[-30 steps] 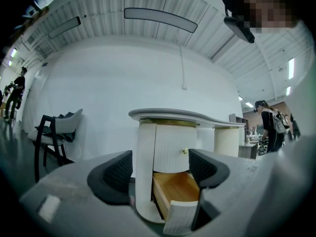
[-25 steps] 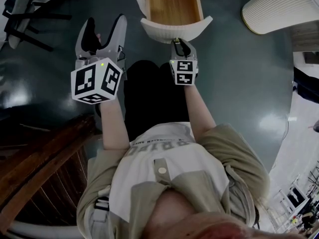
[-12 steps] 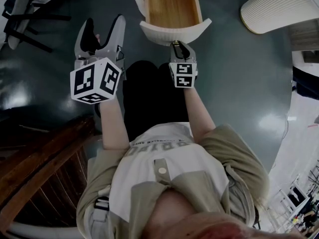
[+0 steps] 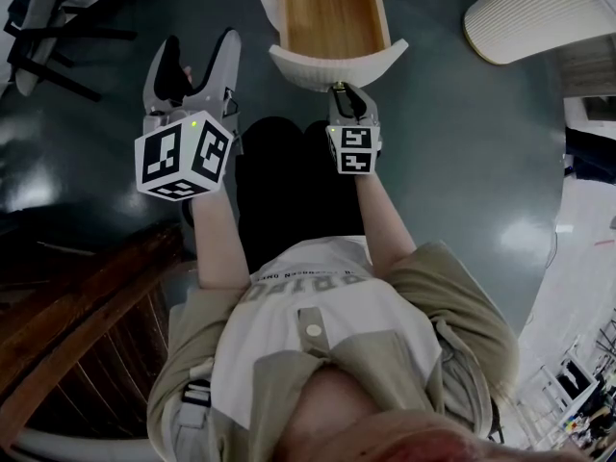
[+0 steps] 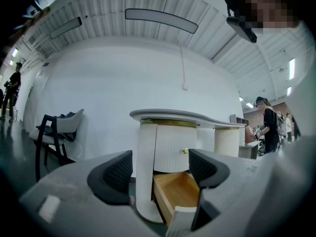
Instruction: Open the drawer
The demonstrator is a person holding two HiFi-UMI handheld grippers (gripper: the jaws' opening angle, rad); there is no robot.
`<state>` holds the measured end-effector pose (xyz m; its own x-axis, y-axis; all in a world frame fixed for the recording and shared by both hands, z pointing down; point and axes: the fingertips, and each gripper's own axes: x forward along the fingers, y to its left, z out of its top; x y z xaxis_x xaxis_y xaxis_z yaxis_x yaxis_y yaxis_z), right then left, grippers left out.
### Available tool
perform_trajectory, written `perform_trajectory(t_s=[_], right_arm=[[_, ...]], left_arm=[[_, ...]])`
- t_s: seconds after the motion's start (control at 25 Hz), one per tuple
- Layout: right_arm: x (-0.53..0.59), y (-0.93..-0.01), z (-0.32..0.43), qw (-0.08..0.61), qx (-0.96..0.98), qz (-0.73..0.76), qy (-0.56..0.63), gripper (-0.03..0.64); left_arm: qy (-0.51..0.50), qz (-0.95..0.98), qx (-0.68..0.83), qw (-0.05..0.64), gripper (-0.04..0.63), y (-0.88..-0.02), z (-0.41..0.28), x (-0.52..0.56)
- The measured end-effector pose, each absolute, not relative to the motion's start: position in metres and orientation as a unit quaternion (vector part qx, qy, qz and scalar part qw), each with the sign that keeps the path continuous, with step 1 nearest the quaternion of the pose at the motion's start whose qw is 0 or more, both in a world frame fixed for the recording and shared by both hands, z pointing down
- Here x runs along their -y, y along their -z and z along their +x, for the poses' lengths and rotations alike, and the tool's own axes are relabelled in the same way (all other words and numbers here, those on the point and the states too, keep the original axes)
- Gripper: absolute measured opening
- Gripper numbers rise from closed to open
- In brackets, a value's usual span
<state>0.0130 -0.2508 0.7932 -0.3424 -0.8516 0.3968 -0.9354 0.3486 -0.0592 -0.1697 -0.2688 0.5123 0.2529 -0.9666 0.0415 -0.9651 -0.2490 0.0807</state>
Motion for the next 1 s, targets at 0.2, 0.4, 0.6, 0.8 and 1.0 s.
perform_trajectory(t_s=[0.2, 0.4, 0.6, 0.8, 1.0], right_arm=[[0.248, -0.793, 0.014, 0.15, 0.808, 0.552, -0.139, 0.107], [0.246, -0.792, 0.014, 0.151, 0.808, 0.552, -0.139, 0.107], [0.241, -0.791, 0.014, 0.151, 0.81, 0.549, -0.14, 0.107], [0.237, -0.793, 0.017, 0.153, 0.811, 0.547, -0.141, 0.107], [0.235, -0.791, 0.016, 0.157, 0.81, 0.546, -0.143, 0.107]], left_arm=[[0.008, 0.788, 0.613, 0.045, 0.359, -0.514, -0.171, 0.268], [0.007, 0.789, 0.613, 0.047, 0.359, -0.515, -0.17, 0.266], [0.006, 0.789, 0.613, 0.049, 0.359, -0.514, -0.169, 0.265], [0.002, 0.789, 0.612, 0.053, 0.359, -0.515, -0.163, 0.26], [0.0, 0.79, 0.61, 0.055, 0.359, -0.515, -0.16, 0.254]])
